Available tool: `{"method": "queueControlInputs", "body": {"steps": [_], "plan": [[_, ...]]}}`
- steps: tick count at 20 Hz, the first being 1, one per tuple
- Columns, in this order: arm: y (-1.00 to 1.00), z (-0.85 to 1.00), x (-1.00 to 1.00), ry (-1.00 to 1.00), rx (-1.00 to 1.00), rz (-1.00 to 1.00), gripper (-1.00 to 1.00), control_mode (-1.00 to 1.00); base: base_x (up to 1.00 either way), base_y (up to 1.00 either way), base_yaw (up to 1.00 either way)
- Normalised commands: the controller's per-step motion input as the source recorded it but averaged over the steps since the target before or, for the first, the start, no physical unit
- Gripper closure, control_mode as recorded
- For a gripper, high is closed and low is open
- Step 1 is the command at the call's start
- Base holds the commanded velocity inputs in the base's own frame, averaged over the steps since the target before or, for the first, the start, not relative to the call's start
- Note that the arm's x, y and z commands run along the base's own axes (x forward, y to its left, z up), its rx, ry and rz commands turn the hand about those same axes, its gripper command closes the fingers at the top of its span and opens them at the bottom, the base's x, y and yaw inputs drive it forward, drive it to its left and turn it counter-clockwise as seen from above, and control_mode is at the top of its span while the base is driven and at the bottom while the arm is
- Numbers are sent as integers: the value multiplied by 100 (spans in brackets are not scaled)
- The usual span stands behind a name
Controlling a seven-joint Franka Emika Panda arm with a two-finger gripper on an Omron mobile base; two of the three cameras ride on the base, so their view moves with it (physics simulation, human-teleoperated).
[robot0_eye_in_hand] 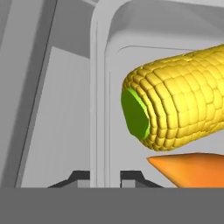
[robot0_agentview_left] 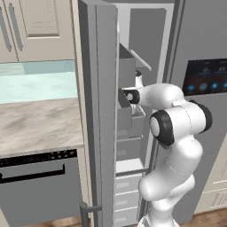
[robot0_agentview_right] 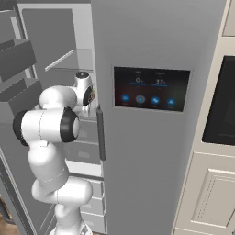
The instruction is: Take the carrot and corn out of the freezer and place them in the tupperware container on the counter. Then put the tupperware containing the vegetables back in the freezer.
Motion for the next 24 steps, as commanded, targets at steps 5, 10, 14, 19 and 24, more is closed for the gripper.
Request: {"method": "queueControlInputs", "body": {"steps": [5,10,14,19,24], "plan": [[0,-20,21,-1,0,0,100,-100,0,0,0],[0,-43,0,0,0,0,-100,-100,0,0,0],[0,-49,0,-4,0,0,-100,-100,0,0,0],[0,-49,-16,-16,0,0,-100,-100,0,0,0],[0,-65,-62,-11,1,0,-100,-100,0,0,0]]}}
